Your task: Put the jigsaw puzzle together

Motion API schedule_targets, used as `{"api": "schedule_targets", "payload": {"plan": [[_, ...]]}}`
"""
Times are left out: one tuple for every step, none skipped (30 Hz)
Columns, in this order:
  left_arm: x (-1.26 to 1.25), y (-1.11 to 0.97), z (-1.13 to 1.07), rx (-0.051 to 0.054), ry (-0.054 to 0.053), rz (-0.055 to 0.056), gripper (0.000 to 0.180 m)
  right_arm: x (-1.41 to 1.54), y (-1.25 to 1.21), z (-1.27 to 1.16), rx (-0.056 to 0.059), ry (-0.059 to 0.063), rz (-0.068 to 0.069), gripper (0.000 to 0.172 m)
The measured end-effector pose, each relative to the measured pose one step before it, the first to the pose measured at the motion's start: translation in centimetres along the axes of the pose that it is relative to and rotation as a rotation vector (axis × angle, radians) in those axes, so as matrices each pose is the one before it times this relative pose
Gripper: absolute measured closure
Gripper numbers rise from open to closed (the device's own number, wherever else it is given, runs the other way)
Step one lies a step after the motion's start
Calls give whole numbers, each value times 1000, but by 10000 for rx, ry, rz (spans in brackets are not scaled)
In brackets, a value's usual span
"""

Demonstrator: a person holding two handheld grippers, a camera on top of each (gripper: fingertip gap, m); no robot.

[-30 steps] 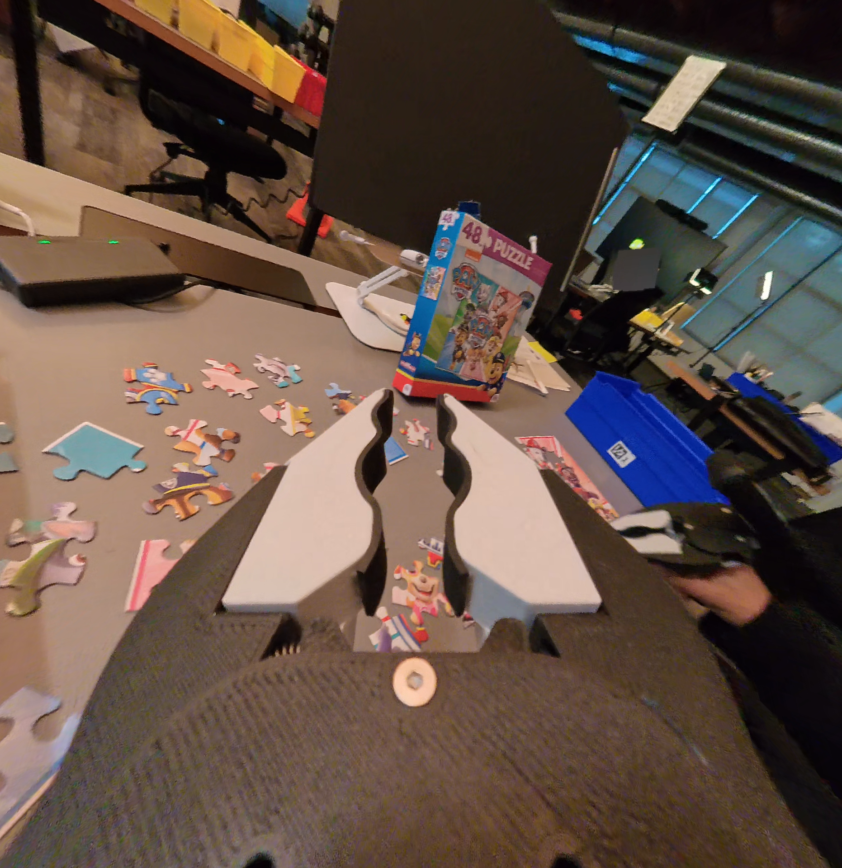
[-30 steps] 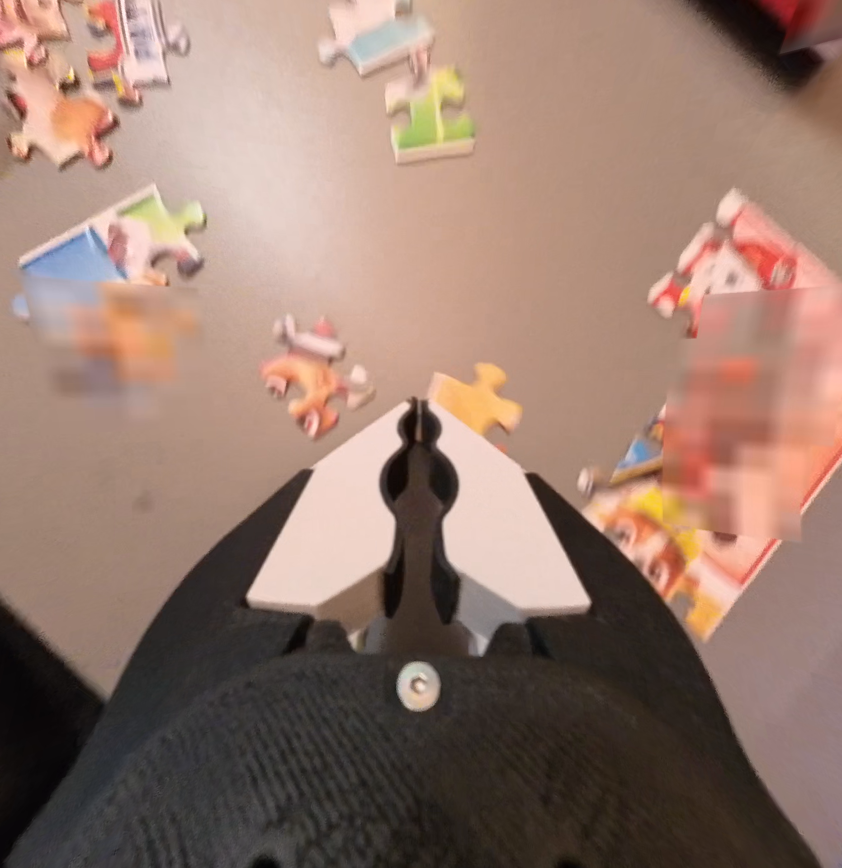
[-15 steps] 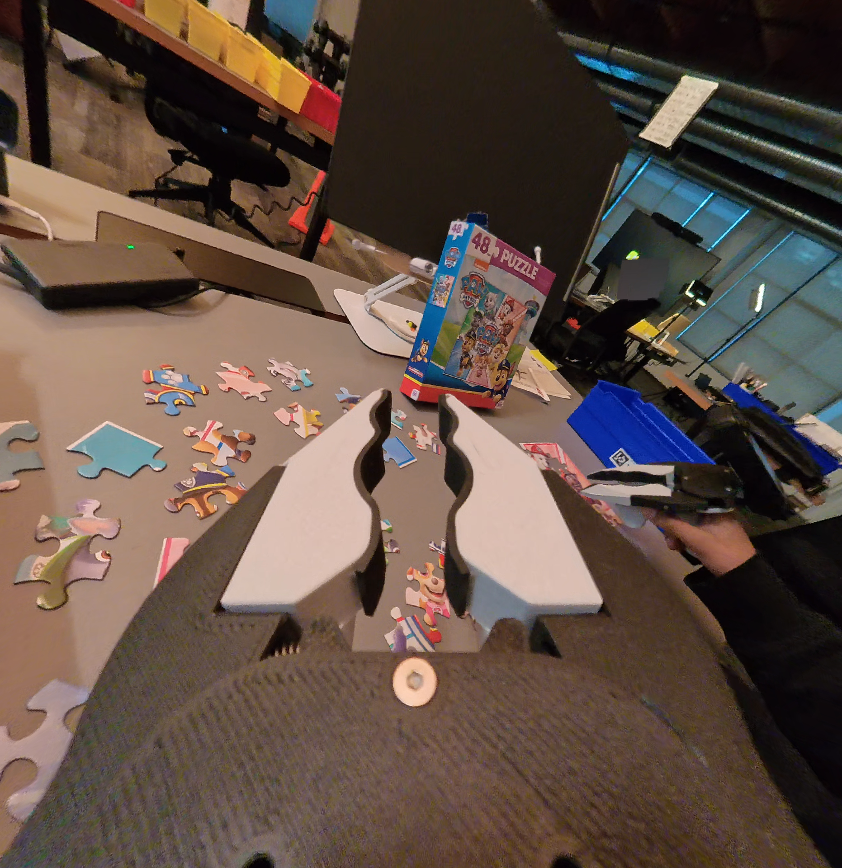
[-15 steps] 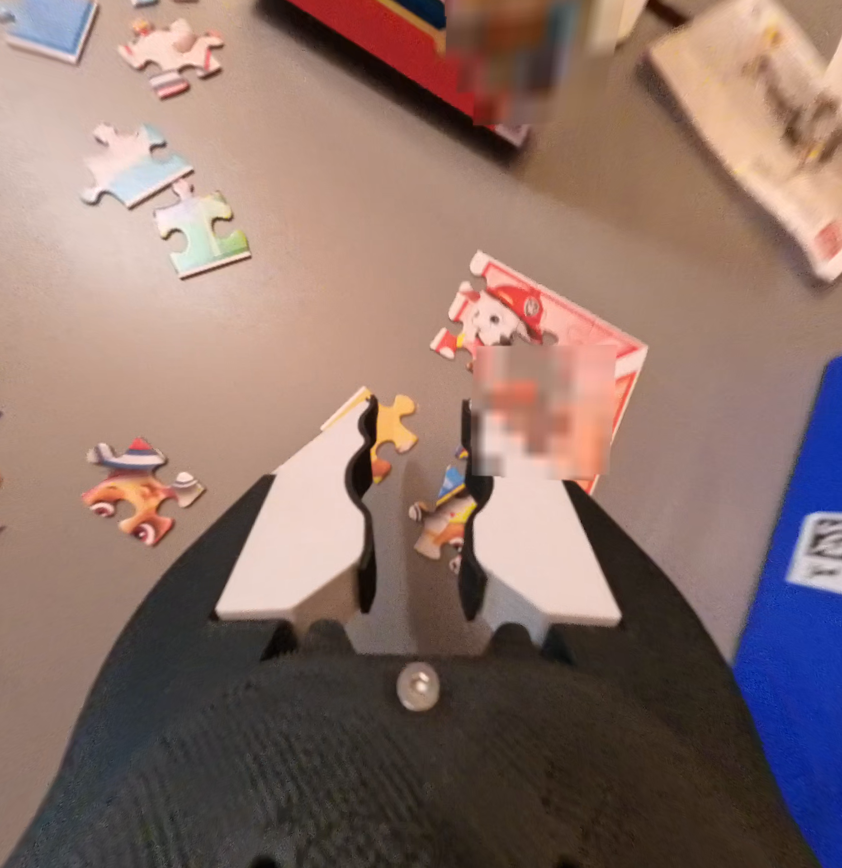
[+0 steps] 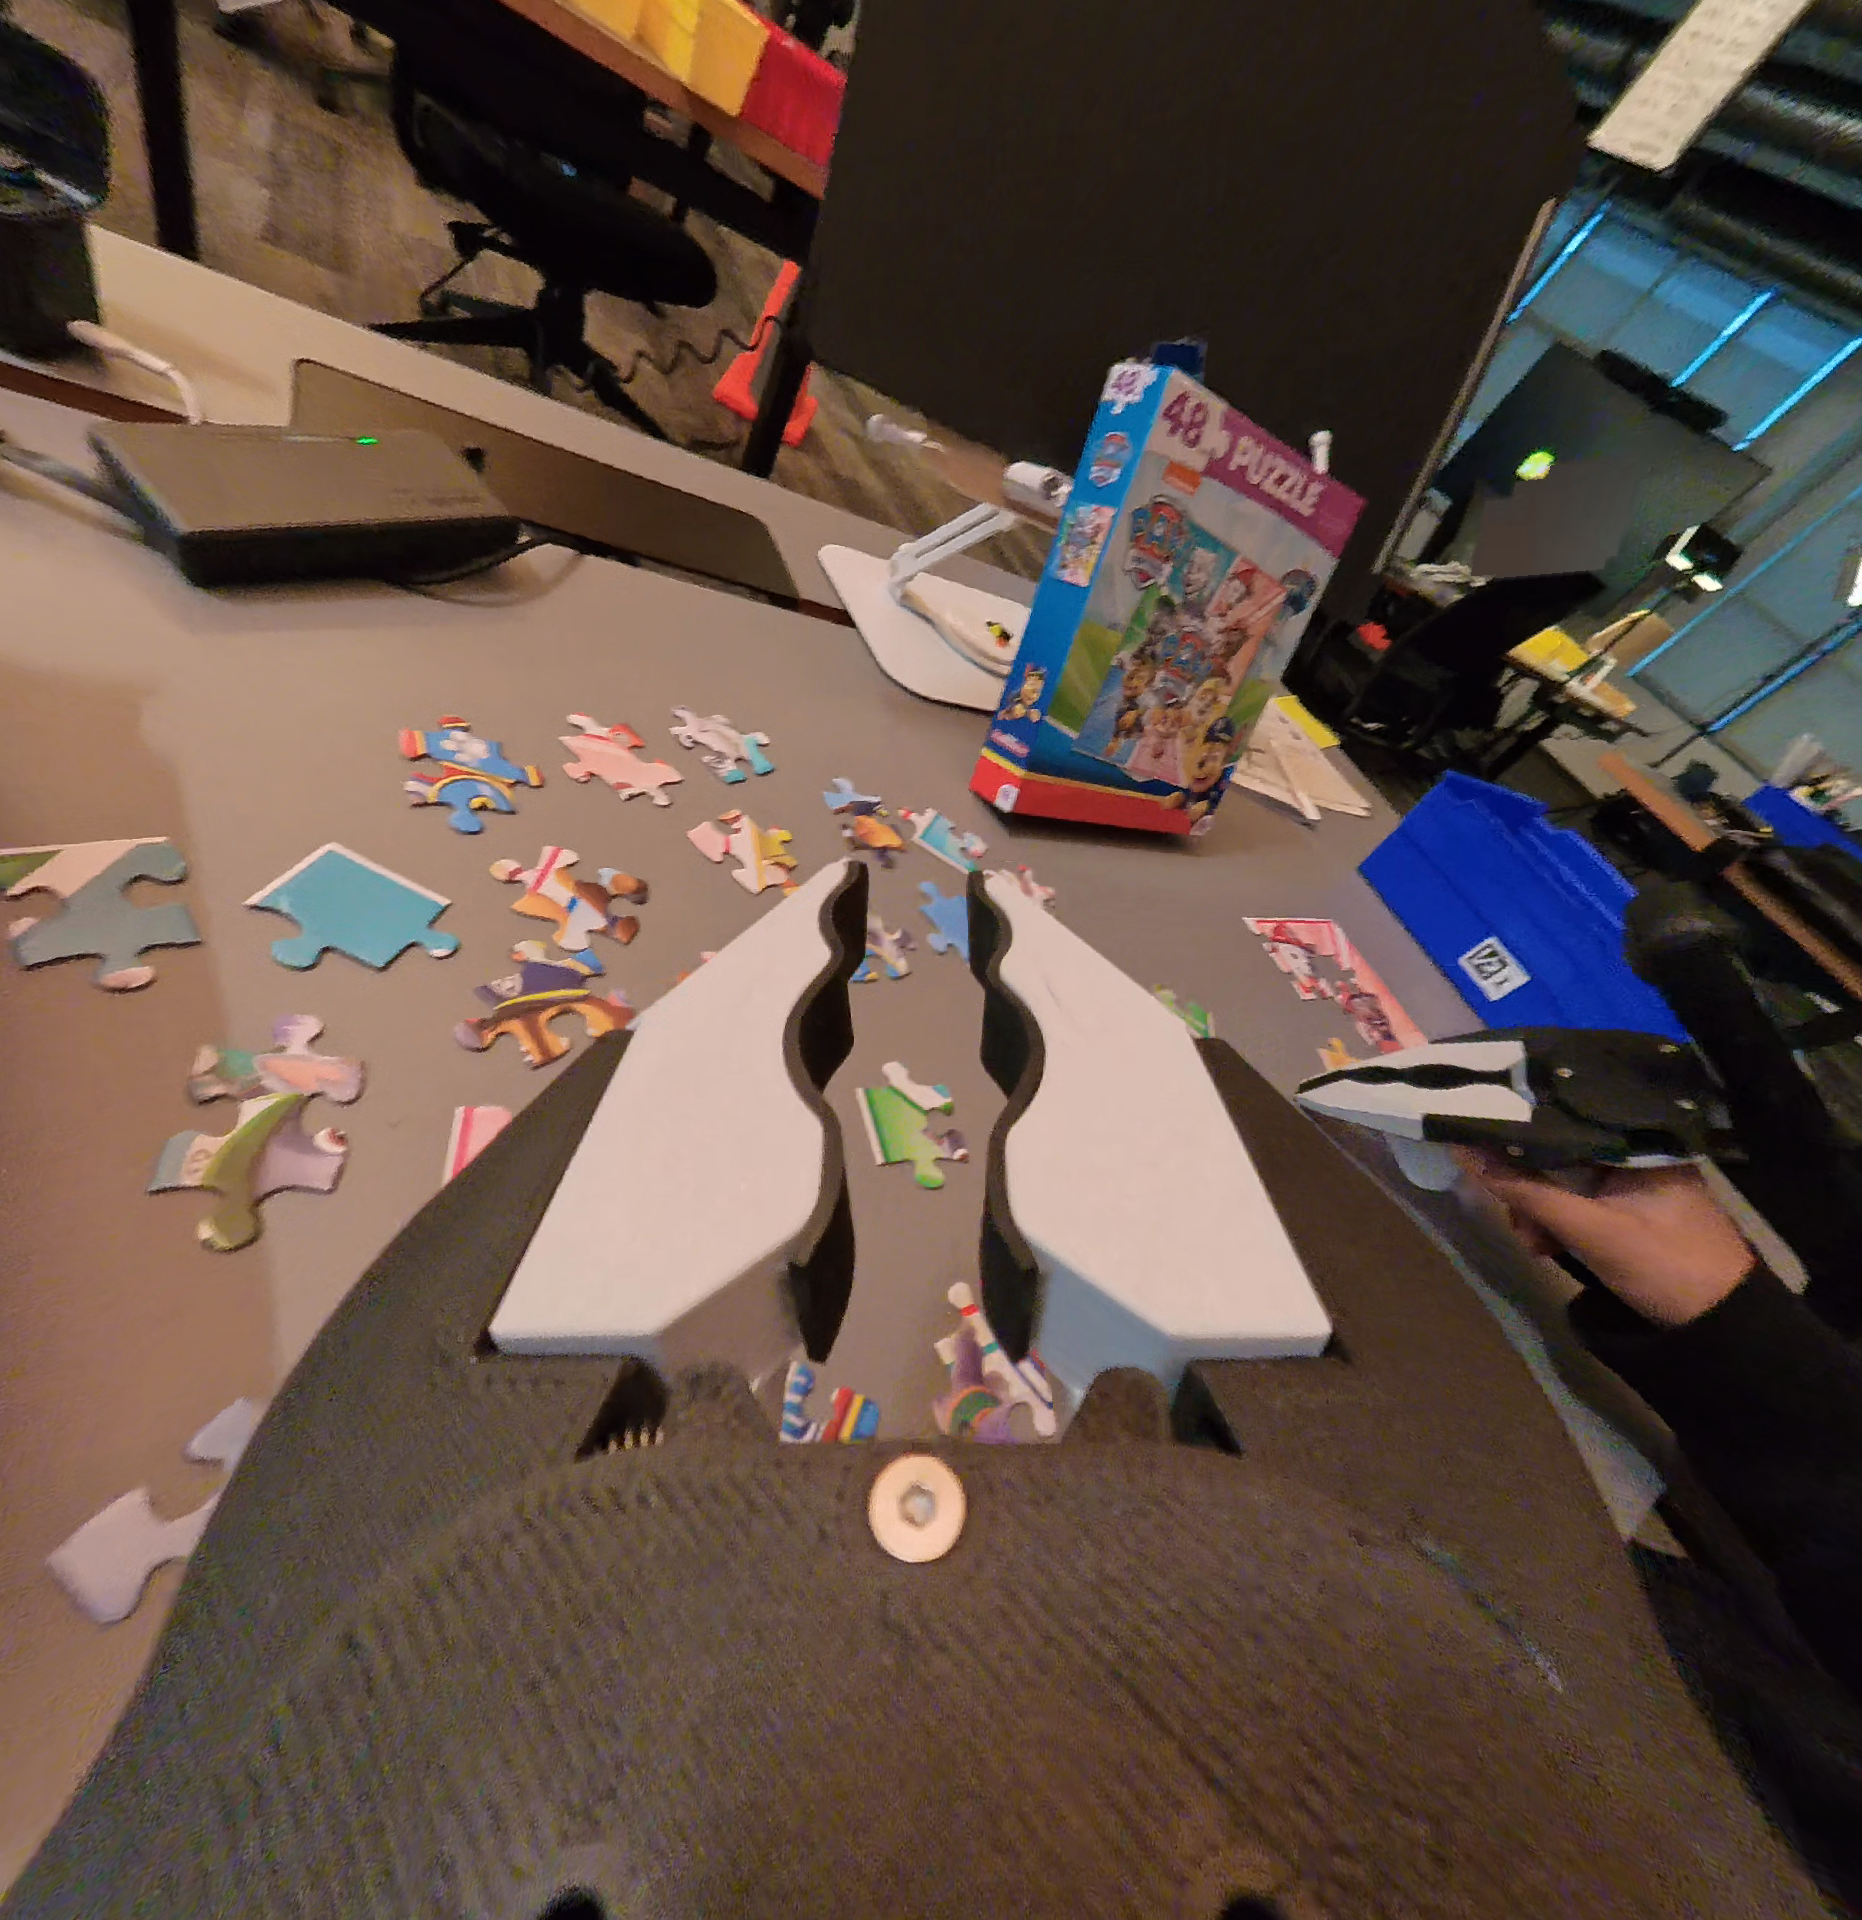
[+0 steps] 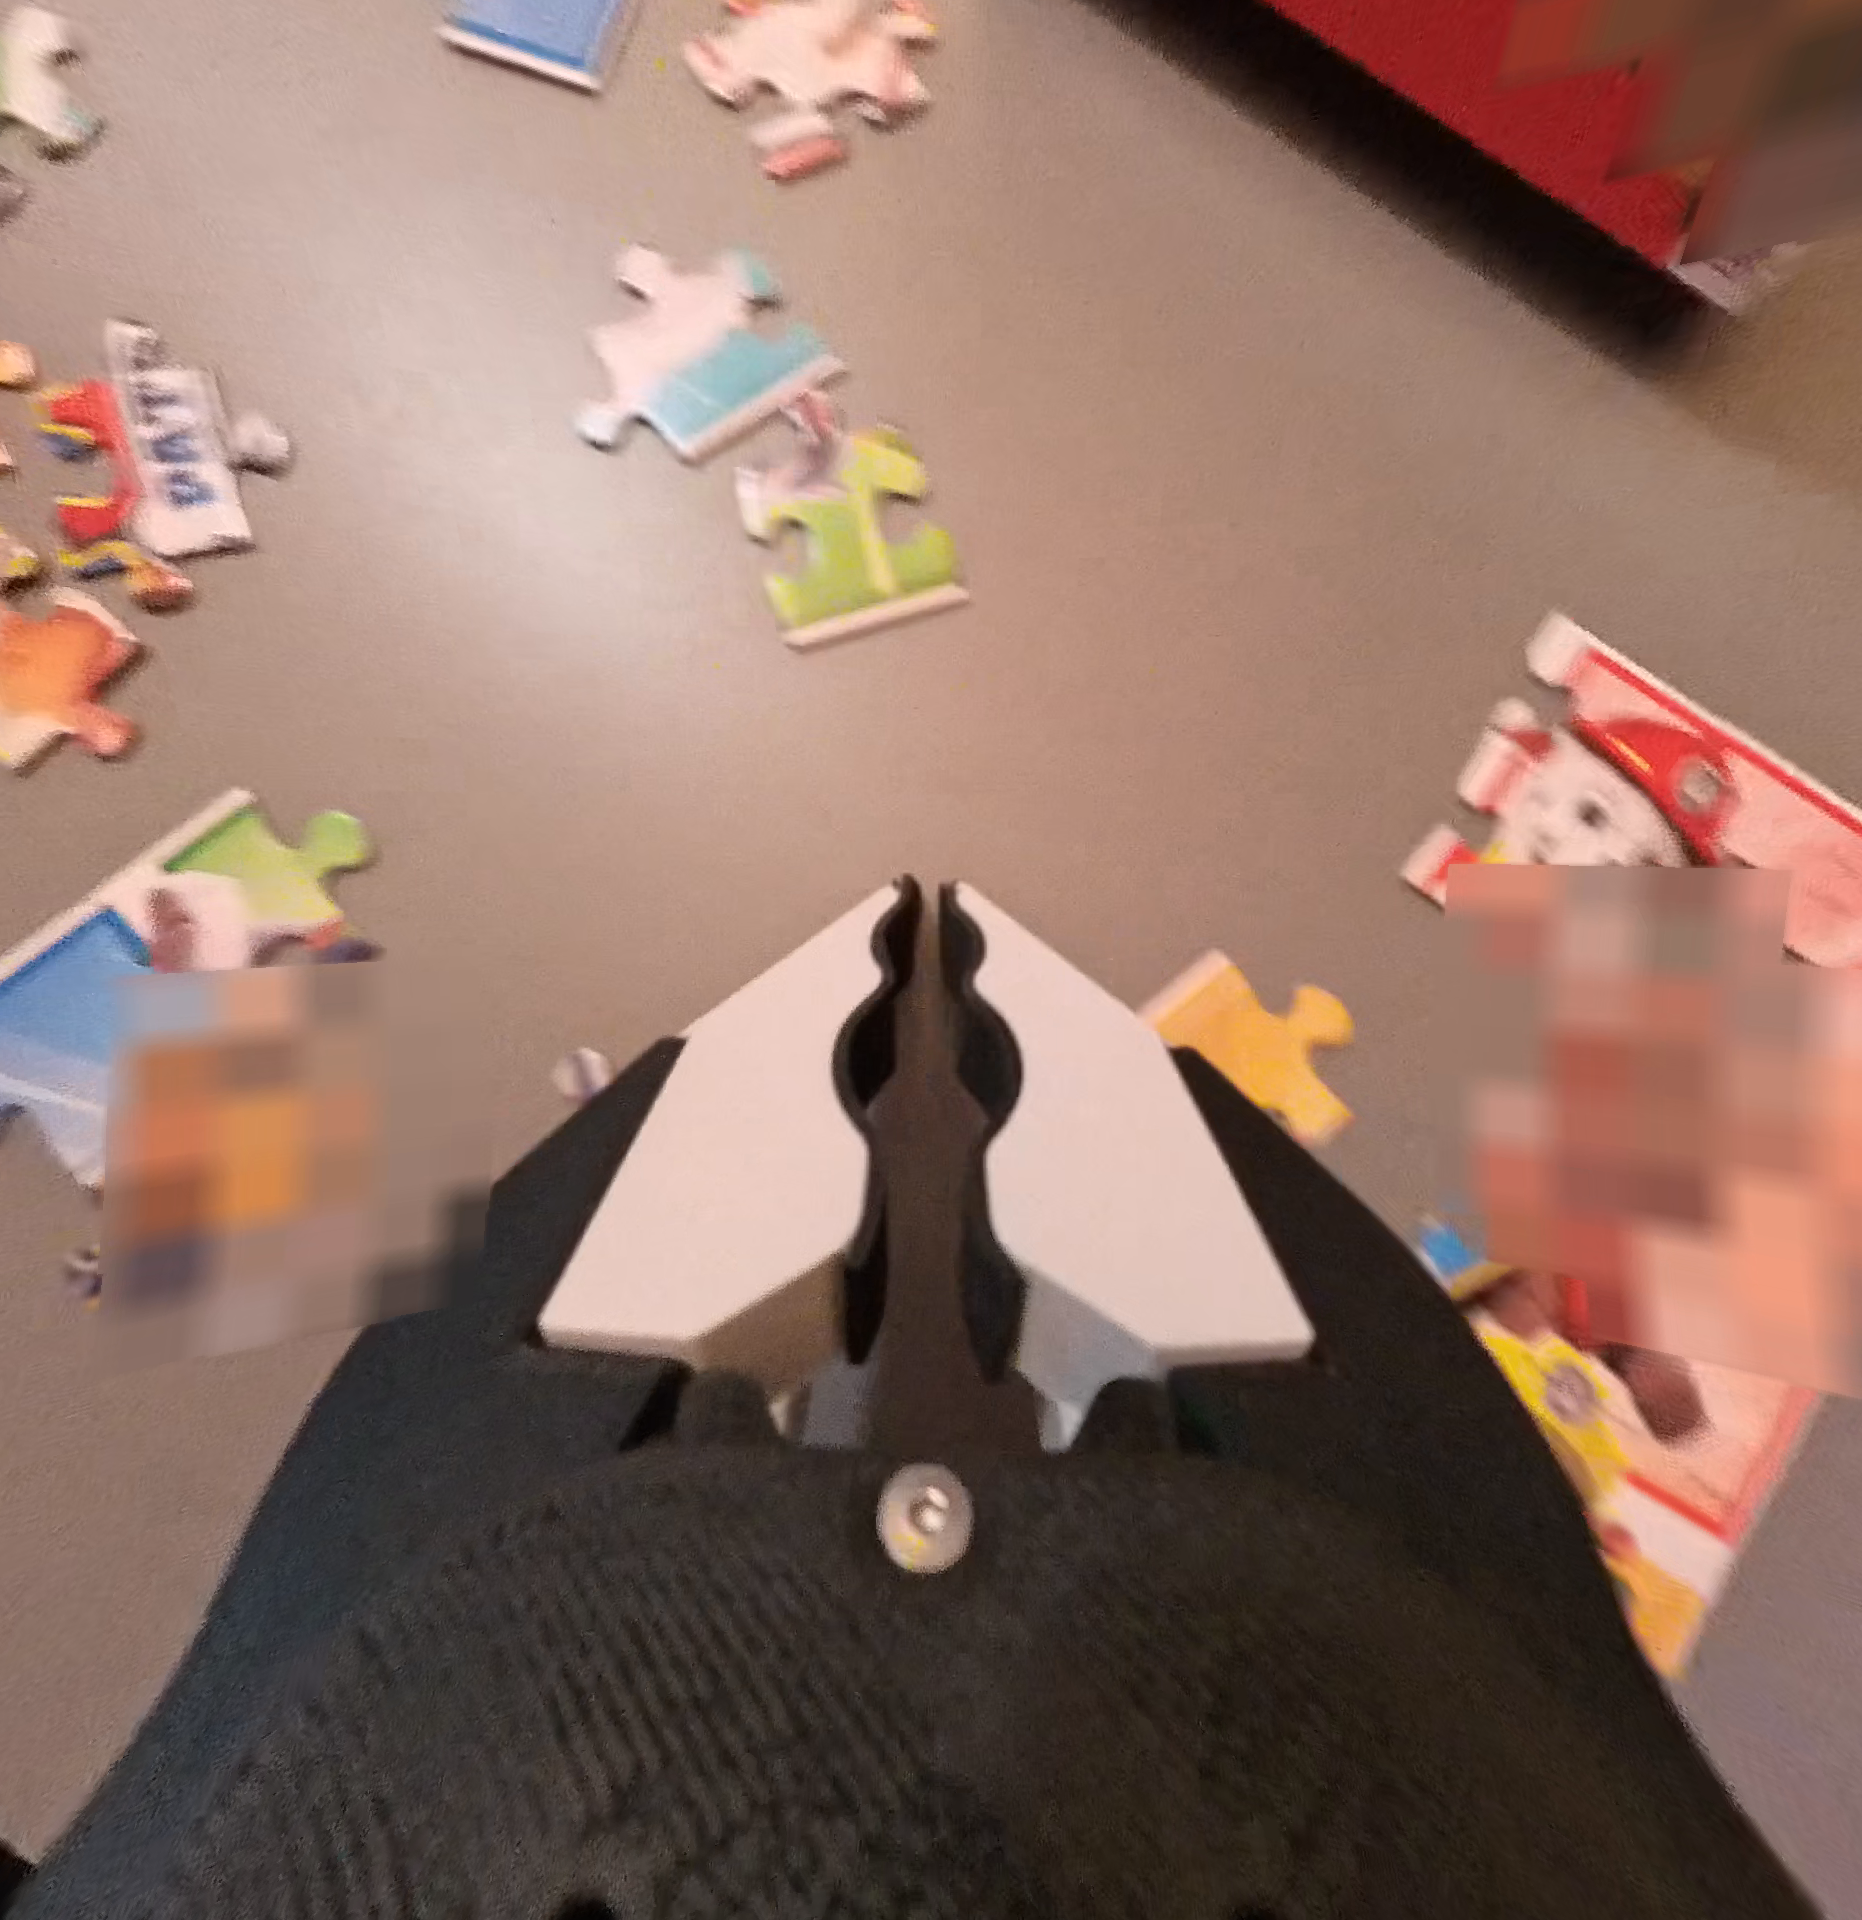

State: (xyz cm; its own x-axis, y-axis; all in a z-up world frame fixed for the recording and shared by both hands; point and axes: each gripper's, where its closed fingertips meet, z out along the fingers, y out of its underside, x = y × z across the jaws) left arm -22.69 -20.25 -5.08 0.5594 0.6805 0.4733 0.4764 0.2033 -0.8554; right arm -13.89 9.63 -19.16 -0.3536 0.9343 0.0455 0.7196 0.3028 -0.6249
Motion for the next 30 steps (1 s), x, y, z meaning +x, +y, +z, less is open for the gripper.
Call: {"api": "schedule_targets", "payload": {"plan": [[-441,192,23,-87,-173,41,164,-1329,-679,469,129,-210,-250,172],[-385,173,31,-60,-133,19,164,-1125,-599,412,62,-147,-292,172],[-320,169,39,-47,-99,-4,163,-739,-404,233,-62,-22,-299,170],[-220,171,50,-57,-53,-11,164,-367,-222,57,-144,40,-244,163],[-142,150,28,-51,-13,1,164,55,-52,-125,-124,99,-132,161],[-105,111,-2,-25,-1,21,164,572,-56,-339,39,195,17,159],[-129,60,-10,6,-6,28,164,1001,-21,-485,175,245,195,156],[-185,35,3,16,-15,6,164,1295,139,-516,171,217,413,152],[-192,66,28,13,-5,-28,164,1347,307,-483,105,108,602,145],[-184,66,65,17,11,-58,164,1256,430,-440,33,-20,700,138],[-180,85,97,12,18,-84,164,1117,568,-382,-62,-95,681,130],[-206,113,138,2,-2,-100,164,983,655,-272,-136,-60,587,121],[-172,135,160,-10,-11,-92,164,837,687,-121,-176,15,432,116],[-92,156,155,-27,8,-77,164,536,600,26,-142,28,235,113],[11,141,178,-33,39,-51,164,133,373,167,-30,-7,64,114],[44,128,186,-24,43,-33,164,-197,110,224,92,-13,-56,113],[61,110,175,-25,26,-29,164,-395,-50,187,117,20,-176,118],[80,126,172,-36,26,-24,164,-421,-76,254,10,99,-240,119],[139,125,169,-46,34,-9,164,-465,-96,250,-60,136,-339,122],[152,108,139,-51,24,18,164,-583,-166,238,-69,80,-384,125],[147,84,114,-50,0,45,164,-875,-295,197,-18,-134,-290,139],[128,61,71,-36,-15,57,164,-941,-337,290,31,-212,-103,139],[138,9,44,-13,-10,59,164,-790,-345,274,51,-132,-151,138],[103,-3,16,-2,-4,48,164,-701,-290,244,24,-109,-205,140],[68,-16,12,6,-5,28,164,-687,-249,202,5,-171,-133,140],[42,8,12,1,3,7,164,-593,-220,177,14,-165,-110,139],[11,24,6,-9,14,-9,164,-596,-235,168,67,-181,-97,139],[8,2,9,5,14,-14,164,-621,-254,181,105,-206,-22,140],[-28,-12,22,17,9,-23,164,-712,-257,196,97,-242,5,141],[-14,1,26,10,23,-29,164,-713,-211,198,46,-232,-25,143]]}}
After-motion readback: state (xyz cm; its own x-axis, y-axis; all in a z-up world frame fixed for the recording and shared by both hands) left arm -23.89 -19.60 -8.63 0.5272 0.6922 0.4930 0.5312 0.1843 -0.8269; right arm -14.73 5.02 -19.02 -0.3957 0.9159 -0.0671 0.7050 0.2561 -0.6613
